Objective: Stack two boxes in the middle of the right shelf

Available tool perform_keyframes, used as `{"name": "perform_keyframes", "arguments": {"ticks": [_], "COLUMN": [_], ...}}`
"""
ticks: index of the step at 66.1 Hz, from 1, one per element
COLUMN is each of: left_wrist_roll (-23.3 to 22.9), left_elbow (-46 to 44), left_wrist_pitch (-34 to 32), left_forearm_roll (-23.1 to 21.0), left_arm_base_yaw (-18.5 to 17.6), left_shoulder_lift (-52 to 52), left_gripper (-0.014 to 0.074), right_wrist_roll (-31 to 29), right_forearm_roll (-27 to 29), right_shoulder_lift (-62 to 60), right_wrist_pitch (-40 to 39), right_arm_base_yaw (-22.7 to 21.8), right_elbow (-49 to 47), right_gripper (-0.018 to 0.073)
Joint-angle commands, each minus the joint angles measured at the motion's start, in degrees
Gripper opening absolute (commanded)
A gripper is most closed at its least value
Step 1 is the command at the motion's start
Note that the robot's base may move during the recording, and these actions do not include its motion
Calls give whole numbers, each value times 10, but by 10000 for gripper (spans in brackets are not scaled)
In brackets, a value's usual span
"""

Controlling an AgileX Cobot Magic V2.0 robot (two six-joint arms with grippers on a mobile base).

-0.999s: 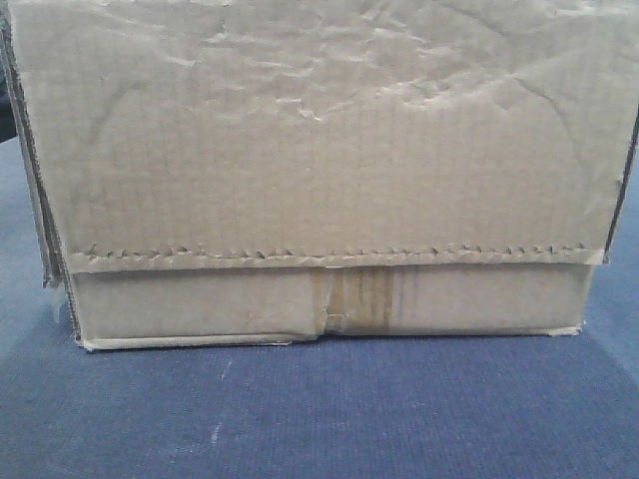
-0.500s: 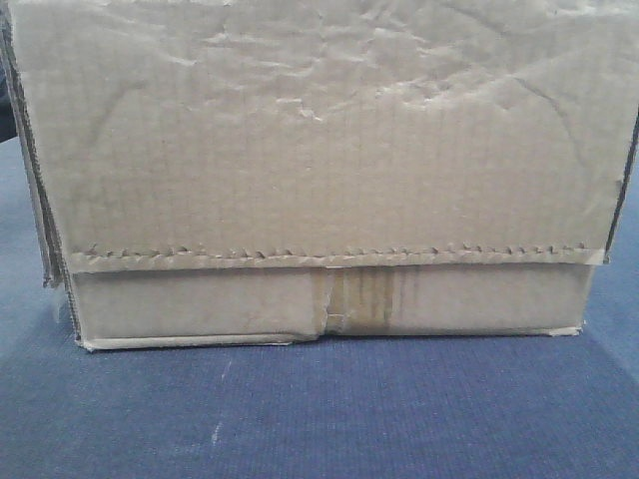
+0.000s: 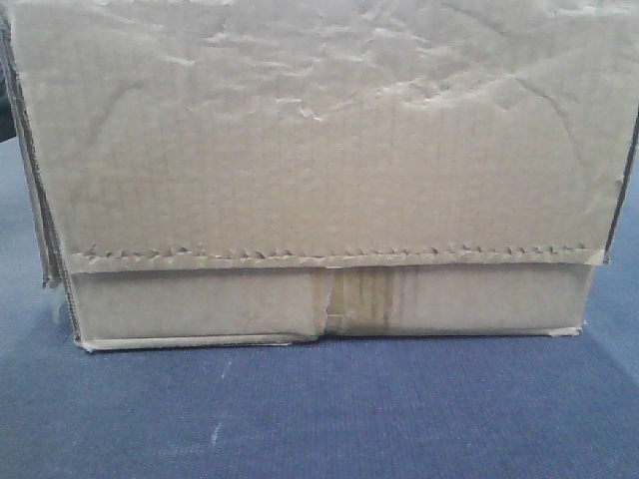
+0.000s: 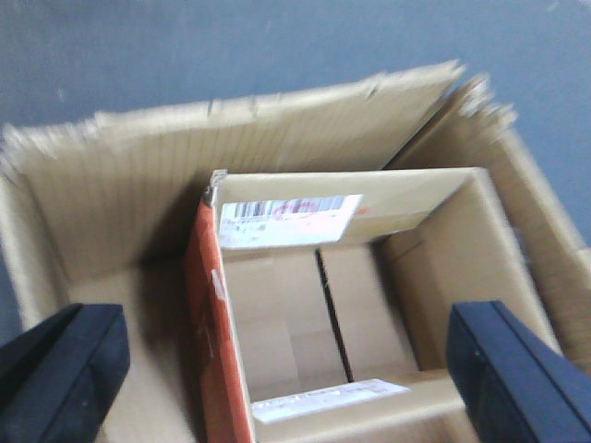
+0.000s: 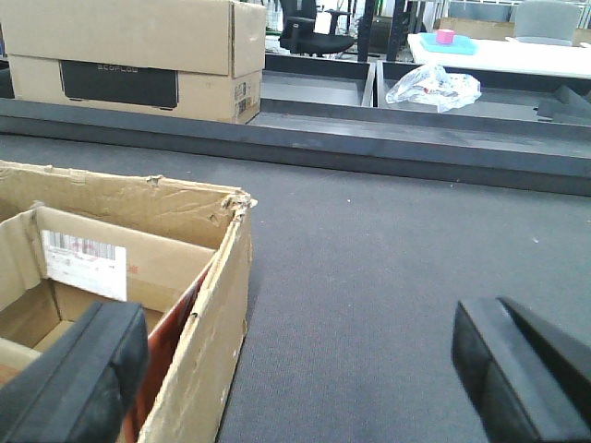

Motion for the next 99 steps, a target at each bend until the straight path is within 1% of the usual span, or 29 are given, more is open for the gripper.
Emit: {"name": "perform_keyframes", "arguments": {"ticks": [1, 7, 13, 19, 23, 26, 30, 34, 43, 46, 54, 58, 66, 71, 78, 82, 92, 99], "left_wrist_roll": [-4, -4, -4, -4, 0, 0, 0, 0, 0, 0, 0, 0, -17, -19, -31, -31, -31, -31], "left_elbow": [-22, -26, -26, -26, -21, -10, 11, 30, 92, 112, 172, 202, 254, 279, 304, 312, 311, 311], "left_wrist_pitch": [20, 43, 75, 82, 82, 82, 82, 82, 82, 82, 81, 54, 17, 1, -21, -30, -33, -22], "left_forearm_roll": [28, 84, 130, 159, 187, 195, 195, 195, 190, 179, 118, 98, 101, 102, 102, 93, 73, 73], "left_arm_base_yaw": [-3, -2, 1, 6, 6, 6, 6, 6, 6, 6, 6, 6, 6, 6, 8, 13, 30, 33], "left_shoulder_lift": [-34, -56, -76, -83, -84, -87, -90, -90, -91, -91, -91, -91, -91, -91, -91, -91, -85, -74], "left_gripper": [599, 599, 599, 599, 599, 599, 599, 599, 599, 599, 599, 599, 599, 599, 599, 599, 599, 599], "right_wrist_roll": [-2, -2, -2, -2, -2, -2, -2, -2, -2, -2, -2, -2, -2, -2, -2, -2, -2, -2], "right_forearm_roll": [-4, -1, 0, 2, 5, 5, 5, 5, 5, 5, 5, 5, 7, 16, 33, 33, 33, 33], "right_shoulder_lift": [2, 7, 28, 61, 96, 124, 172, 210, 276, 292, 334, 354, 389, 405, 426, 441, 472, 489], "right_wrist_pitch": [8, 30, 68, 105, 141, 174, 230, 273, 335, 348, 367, 379, 390, 390, 390, 390, 390, 391], "right_arm_base_yaw": [0, 0, 0, 7, 19, 30, 47, 53, 53, 53, 53, 53, 53, 53, 53, 53, 53, 53], "right_elbow": [-20, -44, -78, -119, -156, -185, -231, -266, -310, -316, -316, -316, -316, -316, -314, -314, -314, -314], "right_gripper": [570, 570, 570, 570, 570, 570, 570, 570, 570, 570, 570, 570, 570, 570, 570, 570, 570, 570]}}
